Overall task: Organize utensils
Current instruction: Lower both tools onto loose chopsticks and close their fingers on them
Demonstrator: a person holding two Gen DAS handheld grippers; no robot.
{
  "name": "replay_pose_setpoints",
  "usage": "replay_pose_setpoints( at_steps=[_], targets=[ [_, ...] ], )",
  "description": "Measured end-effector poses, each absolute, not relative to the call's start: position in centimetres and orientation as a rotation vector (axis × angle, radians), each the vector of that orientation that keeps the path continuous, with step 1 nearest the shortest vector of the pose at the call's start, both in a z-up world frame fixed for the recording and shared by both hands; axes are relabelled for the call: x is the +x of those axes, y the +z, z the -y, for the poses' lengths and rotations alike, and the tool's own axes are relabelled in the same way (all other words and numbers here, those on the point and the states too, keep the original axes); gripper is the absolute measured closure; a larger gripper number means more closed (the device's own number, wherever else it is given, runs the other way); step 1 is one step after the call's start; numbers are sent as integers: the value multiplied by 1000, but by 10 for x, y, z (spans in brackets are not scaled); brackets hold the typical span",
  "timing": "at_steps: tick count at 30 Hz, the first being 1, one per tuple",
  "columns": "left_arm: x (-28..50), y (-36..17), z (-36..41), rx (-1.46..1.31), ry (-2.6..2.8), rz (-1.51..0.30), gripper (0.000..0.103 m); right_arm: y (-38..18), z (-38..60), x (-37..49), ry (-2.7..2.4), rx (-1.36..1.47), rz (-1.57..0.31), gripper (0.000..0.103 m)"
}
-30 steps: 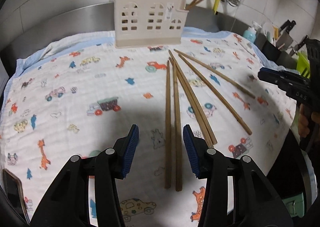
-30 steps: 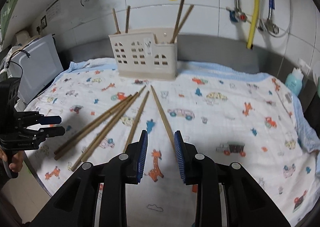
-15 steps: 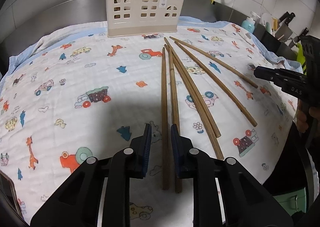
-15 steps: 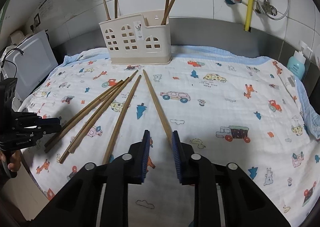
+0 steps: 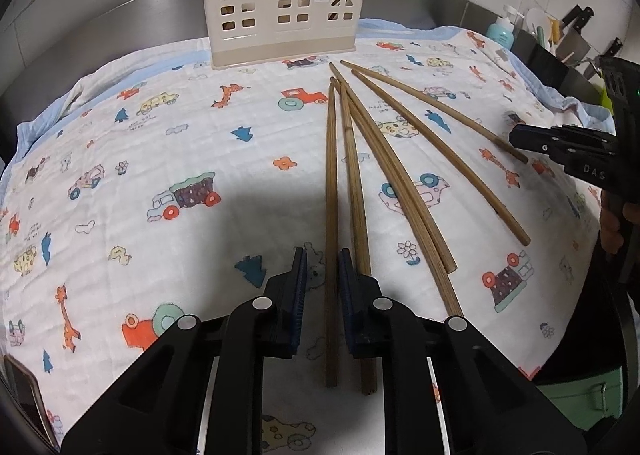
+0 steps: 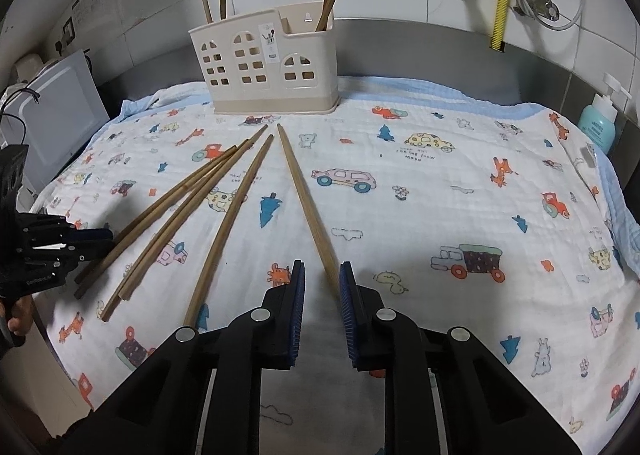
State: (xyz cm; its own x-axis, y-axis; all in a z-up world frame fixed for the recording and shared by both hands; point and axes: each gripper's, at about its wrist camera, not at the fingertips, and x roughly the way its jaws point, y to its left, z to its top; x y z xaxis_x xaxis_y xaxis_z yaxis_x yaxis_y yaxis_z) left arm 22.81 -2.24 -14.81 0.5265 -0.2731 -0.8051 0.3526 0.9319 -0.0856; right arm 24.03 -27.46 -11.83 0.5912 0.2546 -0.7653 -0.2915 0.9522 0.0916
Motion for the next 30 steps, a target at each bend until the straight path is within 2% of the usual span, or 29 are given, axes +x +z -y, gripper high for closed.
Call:
replay_pose_setpoints(
  at_steps=[13,23,27,30],
  targets=[
    [230,-148,24,89,-365,-947,87,-135,272,252,316,-127,-914,89],
    [229,-148,27,114,-354,-950,88,-134,262,248,311,-203,-896,96],
    [229,-146,28,119,-365,-961,96,-127,263,245,314,-192,-883,96],
    [229,-147,30,127,-373,-968,96,-117,265,242,314,-174,-867,96]
  ],
)
